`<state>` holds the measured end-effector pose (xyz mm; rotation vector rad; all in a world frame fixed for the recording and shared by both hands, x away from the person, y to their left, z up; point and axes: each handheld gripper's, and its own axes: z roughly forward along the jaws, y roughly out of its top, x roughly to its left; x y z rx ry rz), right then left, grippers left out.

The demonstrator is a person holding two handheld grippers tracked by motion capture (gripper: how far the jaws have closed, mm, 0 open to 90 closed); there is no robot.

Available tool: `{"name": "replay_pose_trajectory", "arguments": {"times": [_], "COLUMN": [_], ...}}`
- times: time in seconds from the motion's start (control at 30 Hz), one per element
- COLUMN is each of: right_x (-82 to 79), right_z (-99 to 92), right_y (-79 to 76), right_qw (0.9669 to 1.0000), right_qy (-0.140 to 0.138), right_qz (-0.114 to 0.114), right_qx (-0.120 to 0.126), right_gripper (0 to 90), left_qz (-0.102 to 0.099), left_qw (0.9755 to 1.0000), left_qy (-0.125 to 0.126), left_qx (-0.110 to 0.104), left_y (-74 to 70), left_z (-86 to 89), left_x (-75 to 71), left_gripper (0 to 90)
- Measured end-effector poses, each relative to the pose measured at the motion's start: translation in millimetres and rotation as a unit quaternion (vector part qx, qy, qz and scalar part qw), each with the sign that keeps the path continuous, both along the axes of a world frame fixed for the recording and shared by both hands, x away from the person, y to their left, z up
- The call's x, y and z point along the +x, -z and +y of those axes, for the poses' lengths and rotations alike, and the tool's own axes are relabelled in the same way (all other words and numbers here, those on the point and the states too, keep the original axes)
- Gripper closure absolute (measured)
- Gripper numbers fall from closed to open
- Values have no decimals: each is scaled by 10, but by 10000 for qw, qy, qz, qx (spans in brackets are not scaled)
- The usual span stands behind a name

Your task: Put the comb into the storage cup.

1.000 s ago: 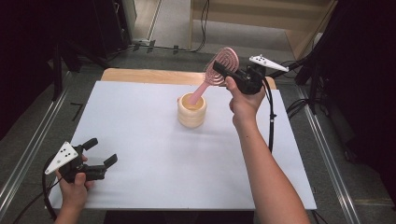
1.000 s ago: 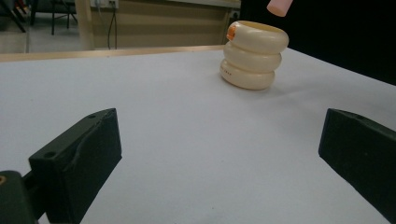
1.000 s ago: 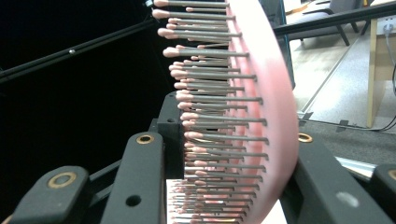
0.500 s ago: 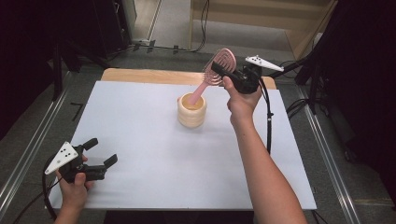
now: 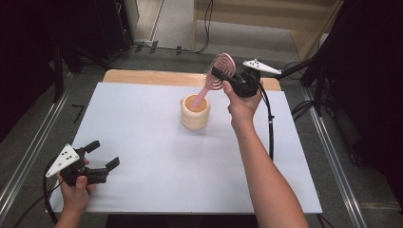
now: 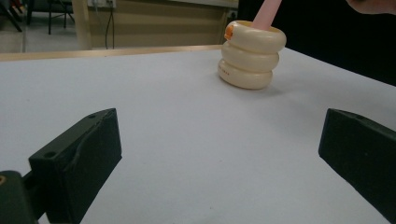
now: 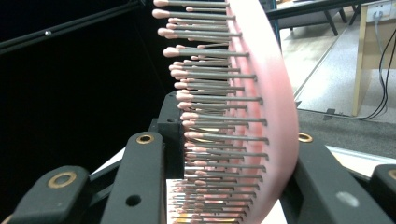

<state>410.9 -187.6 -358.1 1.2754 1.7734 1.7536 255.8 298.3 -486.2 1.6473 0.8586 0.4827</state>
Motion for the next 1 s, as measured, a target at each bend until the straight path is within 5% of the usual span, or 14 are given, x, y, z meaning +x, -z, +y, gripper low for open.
{"name": "replay_pose_trajectory", "arguments": {"times": [1.0], "right_x": [91], "right_z": [139], "right_y": [369], "right_qw": [9994], "right_qy": [16], "right_qz": [291], "right_qx": [-197], "right_gripper": [619], "left_qz": [-8], "left_qw": [10000], "left_qy": [19], "left_qx": [6], "left_y": [-2], "left_z": [6], "left_x": [-1], "left_gripper": [0]}}
